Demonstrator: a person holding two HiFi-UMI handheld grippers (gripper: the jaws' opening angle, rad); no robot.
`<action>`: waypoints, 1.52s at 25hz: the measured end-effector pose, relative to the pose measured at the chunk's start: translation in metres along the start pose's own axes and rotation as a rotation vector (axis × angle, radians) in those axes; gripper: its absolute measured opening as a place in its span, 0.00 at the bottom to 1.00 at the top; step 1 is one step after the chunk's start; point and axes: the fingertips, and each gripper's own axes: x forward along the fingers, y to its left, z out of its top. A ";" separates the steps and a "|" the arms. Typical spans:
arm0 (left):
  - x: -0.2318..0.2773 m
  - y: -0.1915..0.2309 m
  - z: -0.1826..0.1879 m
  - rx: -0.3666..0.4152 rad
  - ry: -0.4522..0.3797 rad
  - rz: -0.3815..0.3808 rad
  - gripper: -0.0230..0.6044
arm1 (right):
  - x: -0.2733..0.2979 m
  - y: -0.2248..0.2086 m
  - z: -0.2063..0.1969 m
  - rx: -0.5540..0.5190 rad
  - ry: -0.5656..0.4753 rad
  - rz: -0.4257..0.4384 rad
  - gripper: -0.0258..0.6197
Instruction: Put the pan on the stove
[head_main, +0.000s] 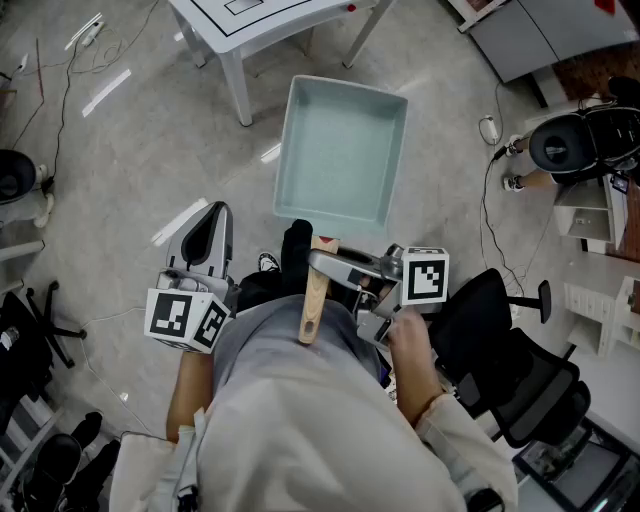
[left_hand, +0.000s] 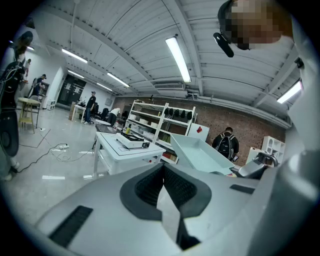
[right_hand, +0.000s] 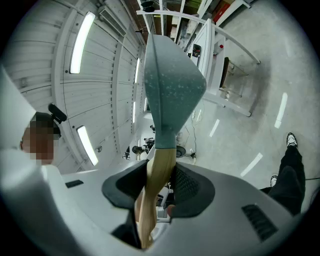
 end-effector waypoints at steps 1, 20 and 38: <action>0.001 -0.002 0.000 0.000 -0.001 -0.005 0.05 | 0.000 0.000 0.000 -0.003 0.002 -0.003 0.28; 0.129 -0.023 0.039 0.000 -0.018 -0.030 0.05 | -0.021 -0.016 0.118 -0.011 0.051 -0.009 0.28; 0.262 -0.021 0.080 -0.001 -0.082 0.057 0.05 | -0.044 -0.040 0.272 -0.059 0.133 0.009 0.29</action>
